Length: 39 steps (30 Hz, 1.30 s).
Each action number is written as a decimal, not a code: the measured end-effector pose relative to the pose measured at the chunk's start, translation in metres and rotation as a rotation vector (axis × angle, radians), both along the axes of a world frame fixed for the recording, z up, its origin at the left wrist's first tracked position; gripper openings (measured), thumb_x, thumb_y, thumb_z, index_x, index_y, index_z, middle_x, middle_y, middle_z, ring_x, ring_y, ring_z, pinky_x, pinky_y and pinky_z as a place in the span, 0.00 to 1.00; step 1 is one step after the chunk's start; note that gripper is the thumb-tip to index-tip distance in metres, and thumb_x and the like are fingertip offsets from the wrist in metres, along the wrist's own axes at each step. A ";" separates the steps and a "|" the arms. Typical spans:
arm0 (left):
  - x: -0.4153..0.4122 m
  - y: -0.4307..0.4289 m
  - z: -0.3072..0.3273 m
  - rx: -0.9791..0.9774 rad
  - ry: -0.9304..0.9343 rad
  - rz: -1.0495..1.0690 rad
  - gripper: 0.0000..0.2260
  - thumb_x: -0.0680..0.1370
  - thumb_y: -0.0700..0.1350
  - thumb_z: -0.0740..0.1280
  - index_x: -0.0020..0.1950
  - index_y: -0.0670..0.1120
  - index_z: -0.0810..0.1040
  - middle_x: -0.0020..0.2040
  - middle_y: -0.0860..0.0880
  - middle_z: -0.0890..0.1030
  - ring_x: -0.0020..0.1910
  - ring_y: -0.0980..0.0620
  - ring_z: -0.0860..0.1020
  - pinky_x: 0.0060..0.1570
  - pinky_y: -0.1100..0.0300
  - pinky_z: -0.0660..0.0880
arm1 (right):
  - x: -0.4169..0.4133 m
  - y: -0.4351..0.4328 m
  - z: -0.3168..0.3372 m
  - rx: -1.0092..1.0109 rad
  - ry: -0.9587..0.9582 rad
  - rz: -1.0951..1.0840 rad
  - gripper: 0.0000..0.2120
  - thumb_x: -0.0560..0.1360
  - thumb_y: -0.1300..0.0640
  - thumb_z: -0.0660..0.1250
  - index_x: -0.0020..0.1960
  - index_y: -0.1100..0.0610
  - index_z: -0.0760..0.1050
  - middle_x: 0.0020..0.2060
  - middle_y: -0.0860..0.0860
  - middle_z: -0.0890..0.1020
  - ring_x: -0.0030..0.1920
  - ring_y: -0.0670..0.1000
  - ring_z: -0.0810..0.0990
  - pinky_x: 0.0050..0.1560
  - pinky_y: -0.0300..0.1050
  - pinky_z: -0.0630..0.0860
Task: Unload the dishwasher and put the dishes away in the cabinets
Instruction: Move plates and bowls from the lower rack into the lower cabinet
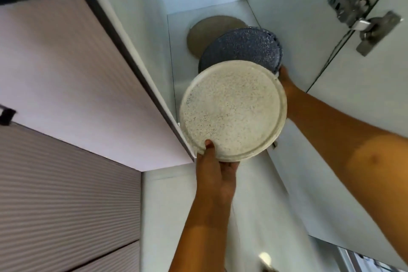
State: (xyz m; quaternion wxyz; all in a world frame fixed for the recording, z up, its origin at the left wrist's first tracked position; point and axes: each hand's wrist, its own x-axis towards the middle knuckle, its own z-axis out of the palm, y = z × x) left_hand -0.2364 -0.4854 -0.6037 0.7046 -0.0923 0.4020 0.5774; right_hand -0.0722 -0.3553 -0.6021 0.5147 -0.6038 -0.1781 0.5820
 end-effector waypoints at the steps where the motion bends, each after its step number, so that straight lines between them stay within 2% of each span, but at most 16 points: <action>1: 0.002 0.009 0.000 0.001 0.001 -0.005 0.18 0.80 0.40 0.60 0.70 0.46 0.68 0.65 0.42 0.75 0.55 0.45 0.77 0.40 0.50 0.81 | 0.000 0.009 0.000 0.007 0.025 -0.006 0.21 0.83 0.49 0.46 0.74 0.52 0.58 0.64 0.50 0.73 0.64 0.49 0.70 0.53 0.40 0.69; 3: 0.001 0.028 0.000 0.000 0.007 0.004 0.19 0.80 0.41 0.61 0.71 0.47 0.68 0.66 0.42 0.75 0.57 0.44 0.77 0.40 0.49 0.81 | 0.000 0.026 -0.002 -0.028 0.099 -0.002 0.22 0.82 0.44 0.46 0.72 0.50 0.62 0.62 0.50 0.75 0.59 0.52 0.74 0.51 0.40 0.71; 5: -0.003 0.047 -0.002 -0.008 0.016 0.009 0.19 0.80 0.41 0.61 0.71 0.47 0.68 0.65 0.42 0.75 0.54 0.44 0.78 0.41 0.48 0.81 | -0.002 0.039 -0.007 -0.078 0.110 0.004 0.18 0.82 0.44 0.47 0.64 0.50 0.67 0.54 0.50 0.78 0.46 0.50 0.76 0.44 0.40 0.73; 6: -0.006 0.055 -0.003 -0.010 0.018 0.010 0.18 0.80 0.41 0.61 0.70 0.47 0.68 0.65 0.42 0.75 0.53 0.44 0.78 0.40 0.48 0.81 | -0.003 0.045 -0.012 -0.088 0.092 0.004 0.17 0.82 0.44 0.49 0.65 0.51 0.66 0.53 0.50 0.78 0.45 0.50 0.76 0.44 0.40 0.73; 9: -0.010 0.074 -0.008 -0.012 0.026 0.020 0.19 0.80 0.40 0.61 0.71 0.46 0.67 0.65 0.41 0.74 0.52 0.43 0.78 0.39 0.49 0.81 | -0.007 0.064 -0.023 -0.119 0.014 0.036 0.26 0.75 0.41 0.59 0.70 0.47 0.63 0.60 0.50 0.76 0.55 0.54 0.77 0.48 0.44 0.75; 11: -0.009 0.081 -0.010 -0.004 0.036 0.016 0.19 0.80 0.39 0.61 0.71 0.46 0.67 0.65 0.41 0.74 0.52 0.43 0.78 0.39 0.50 0.81 | -0.006 0.077 -0.028 -0.163 0.123 -0.013 0.23 0.75 0.37 0.54 0.63 0.48 0.72 0.54 0.51 0.81 0.53 0.53 0.78 0.48 0.44 0.74; 13: -0.008 0.088 -0.012 -0.004 0.030 0.008 0.19 0.80 0.39 0.61 0.71 0.46 0.67 0.65 0.41 0.74 0.52 0.43 0.78 0.39 0.50 0.81 | -0.003 0.087 -0.033 -0.159 0.144 -0.104 0.21 0.75 0.37 0.52 0.55 0.49 0.74 0.48 0.51 0.83 0.50 0.52 0.78 0.48 0.43 0.71; 16: -0.007 0.100 -0.014 -0.034 0.036 0.008 0.19 0.80 0.42 0.62 0.71 0.47 0.67 0.63 0.41 0.75 0.50 0.43 0.78 0.39 0.48 0.81 | -0.003 0.099 -0.035 -0.207 -0.013 -0.112 0.13 0.75 0.43 0.55 0.44 0.50 0.71 0.42 0.52 0.79 0.47 0.52 0.76 0.46 0.45 0.70; 18: -0.008 0.107 -0.015 -0.057 0.054 -0.008 0.19 0.80 0.43 0.62 0.71 0.47 0.66 0.62 0.41 0.75 0.50 0.43 0.78 0.37 0.51 0.81 | -0.004 0.107 -0.038 -0.231 -0.194 -0.072 0.09 0.76 0.52 0.57 0.44 0.52 0.75 0.46 0.55 0.80 0.46 0.54 0.76 0.46 0.46 0.72; 20: -0.010 0.110 -0.017 -0.069 0.076 -0.038 0.19 0.80 0.44 0.63 0.71 0.48 0.66 0.62 0.41 0.75 0.54 0.41 0.78 0.35 0.52 0.81 | -0.002 0.112 -0.042 -0.235 -0.242 -0.082 0.08 0.74 0.59 0.58 0.44 0.54 0.76 0.47 0.55 0.79 0.44 0.53 0.76 0.42 0.45 0.72; 23: -0.012 0.116 -0.019 -0.082 0.079 -0.046 0.20 0.80 0.45 0.63 0.71 0.47 0.66 0.61 0.41 0.75 0.55 0.40 0.77 0.35 0.51 0.81 | -0.003 0.115 -0.046 -0.214 -0.261 -0.083 0.09 0.73 0.61 0.60 0.37 0.53 0.76 0.46 0.53 0.80 0.45 0.54 0.78 0.42 0.46 0.74; 26: -0.012 0.122 -0.020 -0.075 0.079 -0.047 0.20 0.80 0.45 0.63 0.71 0.46 0.66 0.59 0.41 0.76 0.53 0.41 0.78 0.34 0.51 0.81 | -0.004 0.119 -0.044 -0.181 -0.260 -0.055 0.09 0.74 0.59 0.62 0.48 0.54 0.81 0.52 0.54 0.82 0.50 0.55 0.82 0.49 0.49 0.79; 29: -0.012 0.128 -0.019 -0.053 0.082 -0.053 0.20 0.79 0.45 0.63 0.70 0.46 0.67 0.57 0.41 0.76 0.50 0.41 0.78 0.35 0.49 0.79 | -0.004 0.122 -0.041 -0.143 -0.297 -0.005 0.12 0.77 0.57 0.62 0.55 0.57 0.80 0.52 0.54 0.83 0.45 0.53 0.80 0.38 0.44 0.75; 33: -0.011 0.136 -0.020 -0.041 0.094 -0.047 0.19 0.79 0.45 0.63 0.70 0.46 0.67 0.58 0.40 0.76 0.50 0.41 0.78 0.40 0.47 0.79 | -0.004 0.118 -0.040 -0.119 -0.271 -0.007 0.13 0.77 0.53 0.63 0.58 0.56 0.79 0.52 0.54 0.83 0.44 0.51 0.82 0.34 0.40 0.78; 37: -0.009 0.142 -0.020 0.011 0.123 -0.077 0.19 0.79 0.44 0.63 0.71 0.49 0.67 0.56 0.42 0.76 0.52 0.41 0.78 0.48 0.44 0.76 | -0.006 0.097 -0.038 -0.101 -0.042 0.041 0.25 0.77 0.37 0.57 0.63 0.55 0.74 0.55 0.54 0.79 0.53 0.56 0.80 0.49 0.53 0.80; 39: -0.009 0.146 -0.019 0.040 0.159 -0.101 0.19 0.80 0.43 0.62 0.71 0.50 0.66 0.59 0.42 0.75 0.53 0.41 0.77 0.48 0.44 0.77 | -0.011 0.085 -0.038 -0.038 0.133 0.108 0.25 0.76 0.38 0.61 0.65 0.54 0.72 0.57 0.56 0.78 0.57 0.59 0.78 0.52 0.56 0.79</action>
